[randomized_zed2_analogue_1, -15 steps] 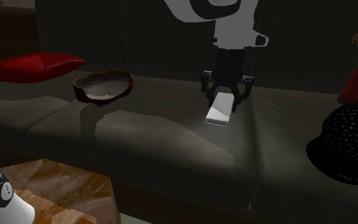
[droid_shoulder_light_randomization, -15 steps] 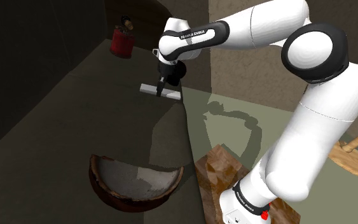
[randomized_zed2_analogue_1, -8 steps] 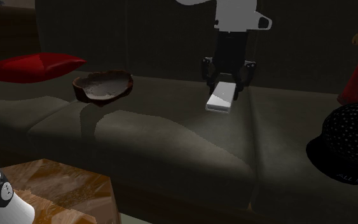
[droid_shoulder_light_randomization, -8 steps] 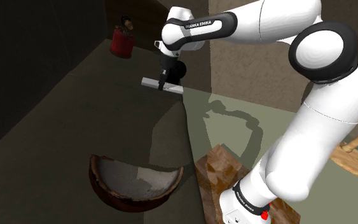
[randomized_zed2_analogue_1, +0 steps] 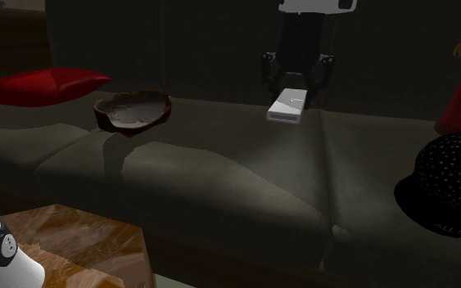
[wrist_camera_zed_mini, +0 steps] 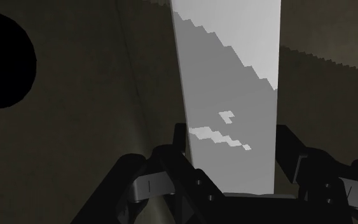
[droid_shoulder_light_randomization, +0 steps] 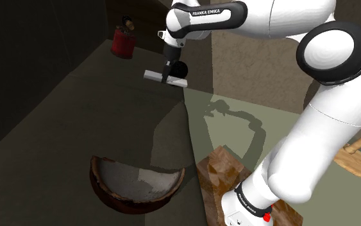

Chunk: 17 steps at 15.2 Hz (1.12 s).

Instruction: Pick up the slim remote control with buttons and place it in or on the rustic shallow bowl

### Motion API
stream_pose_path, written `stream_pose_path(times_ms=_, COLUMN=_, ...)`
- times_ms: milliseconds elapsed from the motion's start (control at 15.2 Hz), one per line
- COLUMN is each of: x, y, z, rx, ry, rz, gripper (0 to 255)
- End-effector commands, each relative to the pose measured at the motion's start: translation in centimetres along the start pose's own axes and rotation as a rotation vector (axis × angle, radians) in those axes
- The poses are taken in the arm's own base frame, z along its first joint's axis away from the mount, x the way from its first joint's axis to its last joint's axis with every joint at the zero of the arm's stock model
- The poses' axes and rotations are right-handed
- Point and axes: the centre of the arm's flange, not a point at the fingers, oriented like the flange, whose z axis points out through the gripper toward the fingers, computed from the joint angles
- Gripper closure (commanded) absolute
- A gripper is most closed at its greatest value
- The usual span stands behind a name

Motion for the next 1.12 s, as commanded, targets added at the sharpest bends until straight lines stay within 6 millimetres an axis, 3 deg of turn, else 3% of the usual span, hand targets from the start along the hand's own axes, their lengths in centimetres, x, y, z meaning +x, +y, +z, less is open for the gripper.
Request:
stream_pose_path(times_ms=0, x=0.0, y=0.0, z=-1.0, rx=0.000, ry=0.000, rz=0.000, gripper=255)
stream_pose_path(times_ms=528, x=-0.1, y=-0.1, z=-4.8, rx=0.000, ry=0.000, rz=0.000, gripper=255)
stream_pose_path(times_ms=1056, x=-0.4, y=-10.6, z=-4.7, rx=0.000, ry=0.000, rz=0.000, gripper=255)
